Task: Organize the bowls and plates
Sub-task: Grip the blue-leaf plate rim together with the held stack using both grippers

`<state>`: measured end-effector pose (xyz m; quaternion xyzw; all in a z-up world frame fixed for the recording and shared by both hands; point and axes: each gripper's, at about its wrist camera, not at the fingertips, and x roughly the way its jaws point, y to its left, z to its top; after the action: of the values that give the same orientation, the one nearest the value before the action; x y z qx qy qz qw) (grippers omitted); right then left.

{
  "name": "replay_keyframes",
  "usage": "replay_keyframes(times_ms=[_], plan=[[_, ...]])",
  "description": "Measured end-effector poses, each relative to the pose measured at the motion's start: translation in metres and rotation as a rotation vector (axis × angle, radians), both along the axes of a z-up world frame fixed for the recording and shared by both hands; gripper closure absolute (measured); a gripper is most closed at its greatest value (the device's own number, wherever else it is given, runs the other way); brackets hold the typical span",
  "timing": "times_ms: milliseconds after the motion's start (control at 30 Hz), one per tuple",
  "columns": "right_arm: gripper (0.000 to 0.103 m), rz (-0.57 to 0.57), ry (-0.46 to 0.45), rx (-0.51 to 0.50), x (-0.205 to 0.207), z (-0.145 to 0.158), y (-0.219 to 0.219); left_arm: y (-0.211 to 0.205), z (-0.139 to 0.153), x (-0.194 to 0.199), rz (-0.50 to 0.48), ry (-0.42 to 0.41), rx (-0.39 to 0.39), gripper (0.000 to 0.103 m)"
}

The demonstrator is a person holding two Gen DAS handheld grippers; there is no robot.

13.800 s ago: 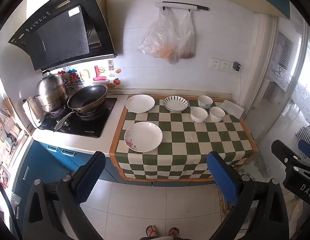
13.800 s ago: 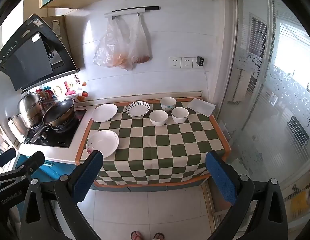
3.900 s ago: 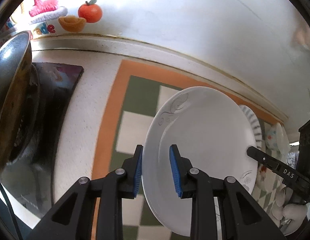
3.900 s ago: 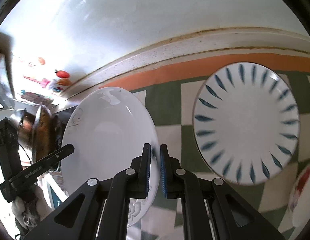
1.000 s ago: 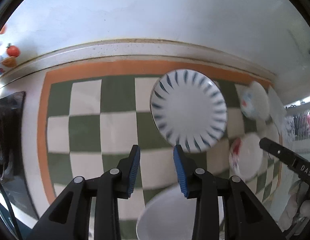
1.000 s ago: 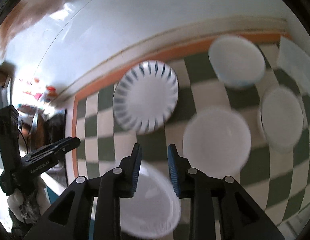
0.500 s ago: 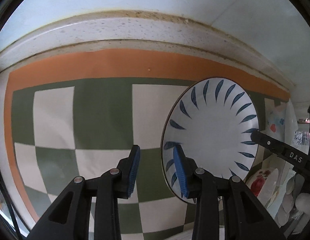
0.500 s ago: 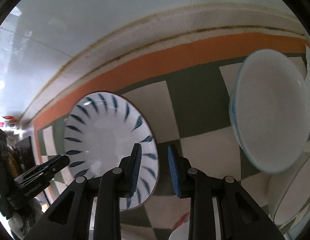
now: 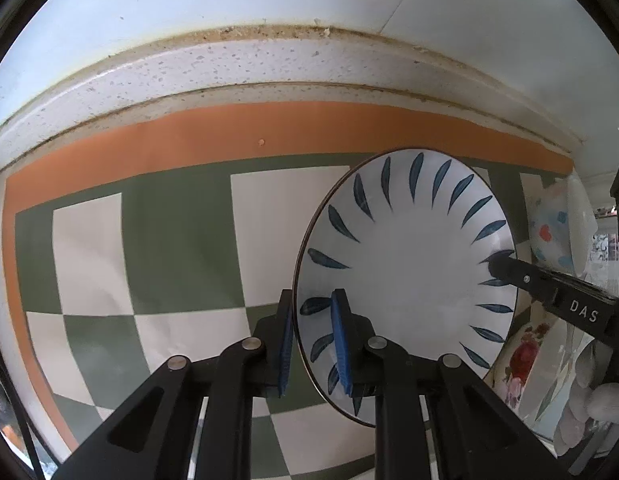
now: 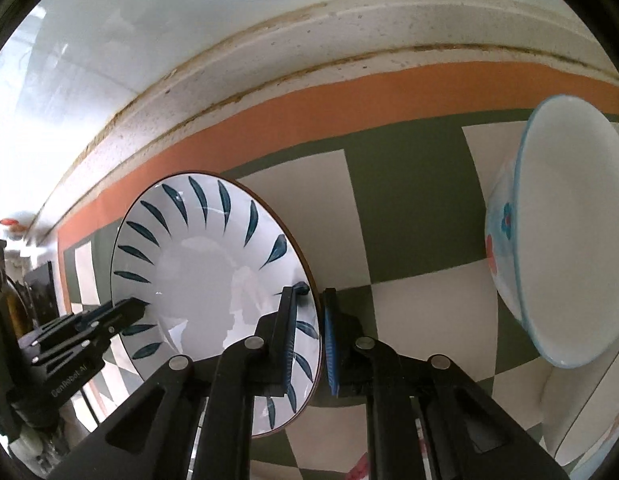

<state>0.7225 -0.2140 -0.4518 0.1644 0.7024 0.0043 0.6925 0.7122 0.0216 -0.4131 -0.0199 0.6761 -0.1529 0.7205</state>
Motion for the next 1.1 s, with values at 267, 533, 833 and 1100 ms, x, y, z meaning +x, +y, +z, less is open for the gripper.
replay_keyframes(times_ms=[267,533,833,1100], plan=[[0.09,-0.01,-0.039,0.05,-0.026,0.031,-0.006,0.005,0.038,-0.02,0.014,-0.046,-0.038,0.087],[0.09,-0.02,-0.083,0.093,-0.071,0.085,-0.008,0.013,0.1,-0.071,-0.022,-0.107,-0.041,0.087],[0.09,0.026,-0.089,0.134,-0.155,0.117,0.005,0.027,0.112,-0.152,0.0,-0.102,-0.037,0.087],[0.09,0.072,-0.026,0.161,-0.221,0.092,0.021,0.033,0.08,-0.203,-0.003,-0.037,-0.007,0.087]])
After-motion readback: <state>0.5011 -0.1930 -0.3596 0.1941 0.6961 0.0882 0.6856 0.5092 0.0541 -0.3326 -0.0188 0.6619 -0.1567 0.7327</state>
